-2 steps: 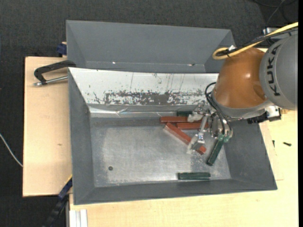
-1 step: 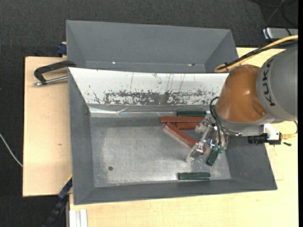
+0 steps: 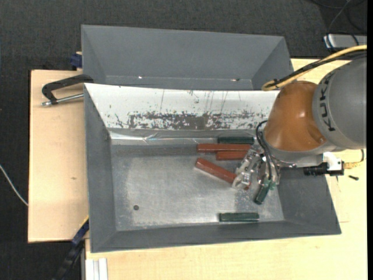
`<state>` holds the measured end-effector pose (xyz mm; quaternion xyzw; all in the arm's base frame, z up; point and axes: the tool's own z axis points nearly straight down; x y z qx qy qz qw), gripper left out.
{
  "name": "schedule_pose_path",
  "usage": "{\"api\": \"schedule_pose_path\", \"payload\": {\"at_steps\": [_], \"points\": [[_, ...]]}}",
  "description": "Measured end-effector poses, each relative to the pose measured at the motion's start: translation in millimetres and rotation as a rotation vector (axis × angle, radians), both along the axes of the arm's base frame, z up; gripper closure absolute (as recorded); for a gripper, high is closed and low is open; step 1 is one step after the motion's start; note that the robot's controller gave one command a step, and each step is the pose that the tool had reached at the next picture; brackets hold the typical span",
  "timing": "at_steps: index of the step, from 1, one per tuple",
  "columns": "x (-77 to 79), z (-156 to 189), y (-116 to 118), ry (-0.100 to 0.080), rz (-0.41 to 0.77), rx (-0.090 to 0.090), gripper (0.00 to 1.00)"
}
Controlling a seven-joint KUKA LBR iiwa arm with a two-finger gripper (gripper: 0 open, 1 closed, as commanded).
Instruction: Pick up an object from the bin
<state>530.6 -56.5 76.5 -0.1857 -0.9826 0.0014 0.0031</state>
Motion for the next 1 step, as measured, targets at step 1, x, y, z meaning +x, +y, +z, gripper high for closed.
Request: {"api": "schedule_pose_path", "payload": {"at_steps": [1], "points": [[0.1, 0.0, 0.0, 0.000, -0.001, 0.000, 1.00]]}}
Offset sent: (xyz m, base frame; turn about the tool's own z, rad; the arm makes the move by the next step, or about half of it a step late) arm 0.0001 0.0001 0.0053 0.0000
